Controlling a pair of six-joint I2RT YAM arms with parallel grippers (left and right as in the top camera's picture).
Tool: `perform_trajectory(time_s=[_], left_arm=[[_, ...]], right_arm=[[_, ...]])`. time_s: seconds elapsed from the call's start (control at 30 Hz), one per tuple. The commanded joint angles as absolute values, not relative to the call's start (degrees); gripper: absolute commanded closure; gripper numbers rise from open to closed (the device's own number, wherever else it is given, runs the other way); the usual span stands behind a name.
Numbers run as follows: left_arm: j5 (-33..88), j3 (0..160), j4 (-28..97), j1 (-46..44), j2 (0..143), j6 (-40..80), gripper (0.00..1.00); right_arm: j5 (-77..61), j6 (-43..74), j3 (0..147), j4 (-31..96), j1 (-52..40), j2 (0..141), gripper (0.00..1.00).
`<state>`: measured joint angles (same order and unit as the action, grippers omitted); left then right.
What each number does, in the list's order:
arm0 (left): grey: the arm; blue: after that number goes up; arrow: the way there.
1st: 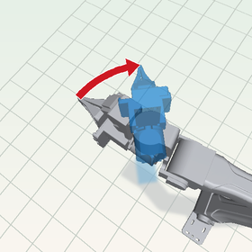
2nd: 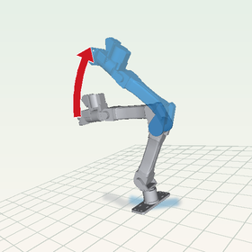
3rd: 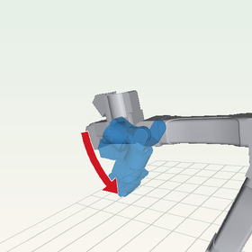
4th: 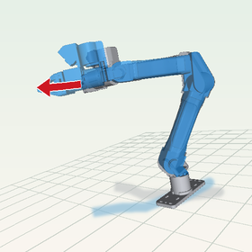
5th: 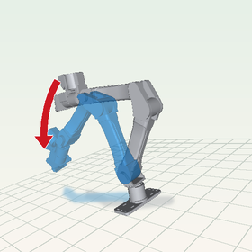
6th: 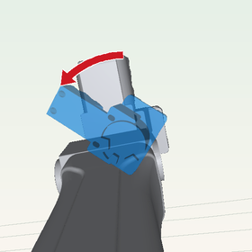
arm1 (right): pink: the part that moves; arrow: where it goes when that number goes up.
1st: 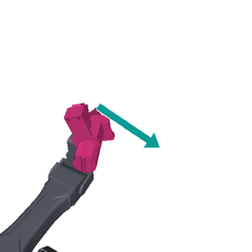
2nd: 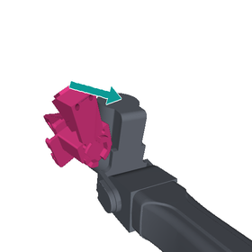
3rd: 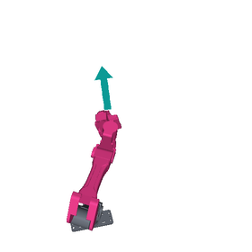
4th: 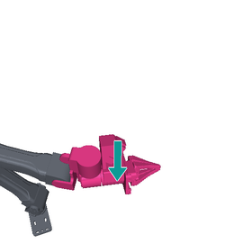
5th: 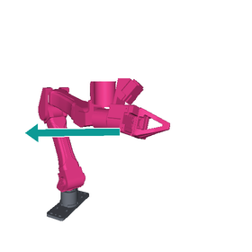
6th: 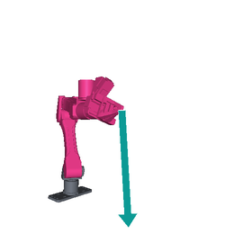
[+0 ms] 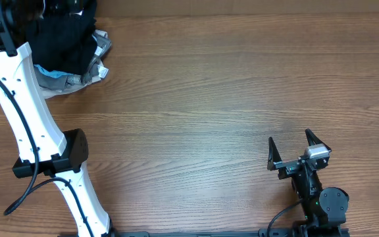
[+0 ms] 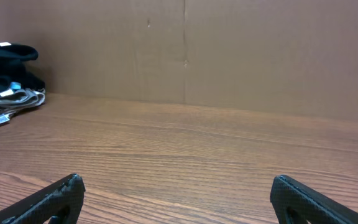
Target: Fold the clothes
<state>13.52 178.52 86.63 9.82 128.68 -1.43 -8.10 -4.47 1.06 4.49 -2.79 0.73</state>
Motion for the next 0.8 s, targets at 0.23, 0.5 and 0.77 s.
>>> perform_trajectory(time_s=[0.23,0.5,0.77], left_arm=[[17.3,147.9,73.4,9.6,110.2,-1.5,0.0],[18.0,110.5,52.3,9.0,89.6,-2.1,0.0],[18.1,73.5,35.4,9.0,68.8,-4.7,0.0]], right_arm=[[-7.5,-4.1,0.4,4.2,-3.2,0.2,0.0],[-7.5,-4.1,0.4,4.2,-3.2,0.2,0.0],[-7.5,-4.1,0.4,4.2,-3.2,0.2,0.0]])
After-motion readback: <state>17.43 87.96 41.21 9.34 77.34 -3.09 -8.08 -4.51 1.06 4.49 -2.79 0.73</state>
